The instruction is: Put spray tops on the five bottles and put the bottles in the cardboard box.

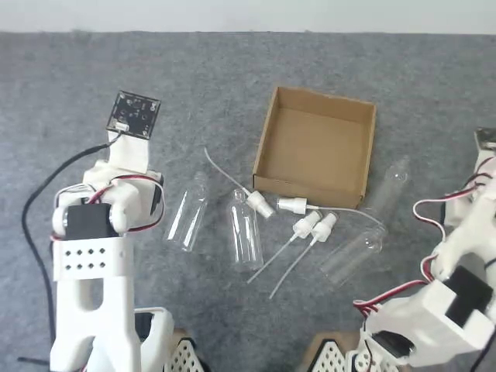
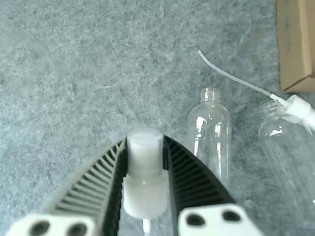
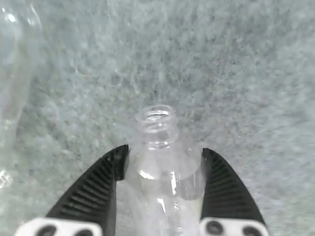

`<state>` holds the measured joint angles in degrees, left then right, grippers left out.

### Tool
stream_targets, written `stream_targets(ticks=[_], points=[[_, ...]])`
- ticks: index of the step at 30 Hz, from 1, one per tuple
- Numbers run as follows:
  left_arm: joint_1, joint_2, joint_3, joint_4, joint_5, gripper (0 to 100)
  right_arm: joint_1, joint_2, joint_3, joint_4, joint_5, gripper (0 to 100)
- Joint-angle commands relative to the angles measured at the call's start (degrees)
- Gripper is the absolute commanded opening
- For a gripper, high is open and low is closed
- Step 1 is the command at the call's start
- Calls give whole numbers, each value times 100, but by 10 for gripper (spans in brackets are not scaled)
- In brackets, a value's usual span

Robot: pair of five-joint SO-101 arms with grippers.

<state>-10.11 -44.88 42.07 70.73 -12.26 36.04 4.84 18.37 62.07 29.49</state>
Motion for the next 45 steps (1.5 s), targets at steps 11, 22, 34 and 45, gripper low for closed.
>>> stream_targets(ticks=[11,22,34,45], points=[[1099,-220,286,-70,853,13,-673,-40,-343,4,-659,235],[1090,-229,875,-686,1011,13,-769,154,-237,154,396,235],[1073,-229,875,-686,1011,13,-716,699,-273,110,659,121],[1073,-229,646,-677,1011,13,-426,356,-1301,831,123,6]])
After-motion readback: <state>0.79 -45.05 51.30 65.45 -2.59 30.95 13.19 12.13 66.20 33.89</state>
